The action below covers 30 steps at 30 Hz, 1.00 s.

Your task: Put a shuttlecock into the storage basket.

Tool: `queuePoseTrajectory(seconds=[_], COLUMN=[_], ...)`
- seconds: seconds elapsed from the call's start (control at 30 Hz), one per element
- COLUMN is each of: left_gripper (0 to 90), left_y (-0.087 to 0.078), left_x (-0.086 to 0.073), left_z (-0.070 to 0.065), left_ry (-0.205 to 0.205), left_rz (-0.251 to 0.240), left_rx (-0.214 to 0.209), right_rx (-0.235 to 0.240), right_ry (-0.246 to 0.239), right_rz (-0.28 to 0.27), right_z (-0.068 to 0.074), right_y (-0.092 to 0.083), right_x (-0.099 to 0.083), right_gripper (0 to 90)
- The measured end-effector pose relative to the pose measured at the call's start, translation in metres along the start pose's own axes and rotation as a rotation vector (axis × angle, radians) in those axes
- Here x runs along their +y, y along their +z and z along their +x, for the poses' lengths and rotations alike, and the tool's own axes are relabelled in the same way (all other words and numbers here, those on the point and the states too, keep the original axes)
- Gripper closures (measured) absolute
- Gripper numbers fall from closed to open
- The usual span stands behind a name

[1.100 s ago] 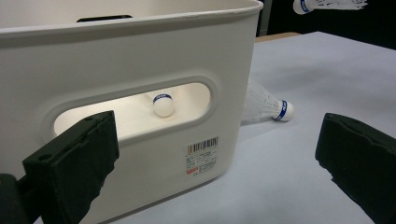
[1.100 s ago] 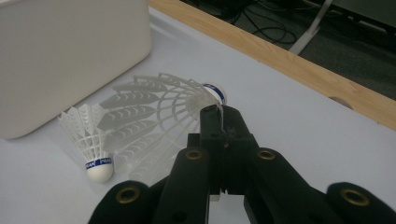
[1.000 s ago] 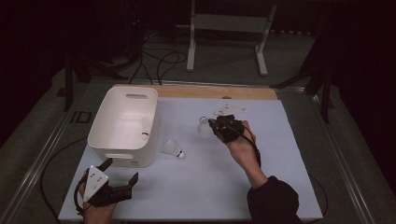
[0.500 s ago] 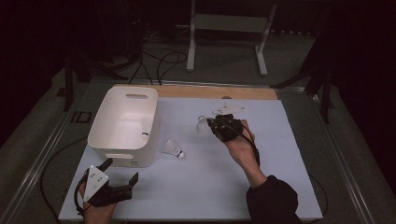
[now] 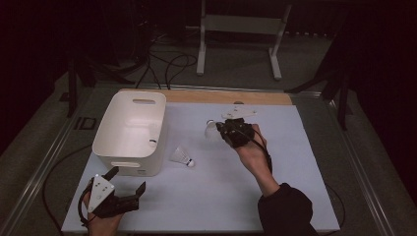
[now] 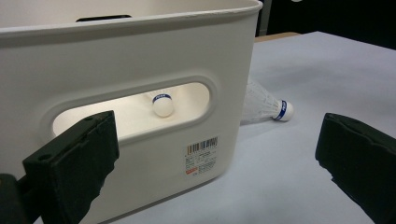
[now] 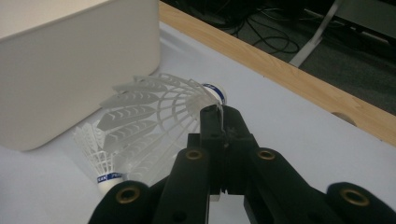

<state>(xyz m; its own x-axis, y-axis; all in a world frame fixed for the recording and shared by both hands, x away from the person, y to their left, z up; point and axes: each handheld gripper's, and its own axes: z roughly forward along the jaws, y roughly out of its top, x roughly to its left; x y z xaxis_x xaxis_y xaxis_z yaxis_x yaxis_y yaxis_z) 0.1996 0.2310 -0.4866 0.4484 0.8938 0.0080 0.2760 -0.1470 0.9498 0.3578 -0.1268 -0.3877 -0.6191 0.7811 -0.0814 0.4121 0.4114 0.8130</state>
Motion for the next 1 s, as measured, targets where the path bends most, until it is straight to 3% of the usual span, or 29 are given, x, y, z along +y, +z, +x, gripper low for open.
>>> queuePoseTrajectory(seconds=[1.0], left_gripper=[0.2], left_y=[-0.001], left_x=[0.0], left_z=[0.0], left_ry=[0.002], left_rz=[0.0], left_rx=[-0.001], right_rx=[0.021], right_ry=[0.006], right_rz=[-0.037], right_z=[0.005], right_y=[-0.001], right_x=[0.014], right_gripper=[89.4])
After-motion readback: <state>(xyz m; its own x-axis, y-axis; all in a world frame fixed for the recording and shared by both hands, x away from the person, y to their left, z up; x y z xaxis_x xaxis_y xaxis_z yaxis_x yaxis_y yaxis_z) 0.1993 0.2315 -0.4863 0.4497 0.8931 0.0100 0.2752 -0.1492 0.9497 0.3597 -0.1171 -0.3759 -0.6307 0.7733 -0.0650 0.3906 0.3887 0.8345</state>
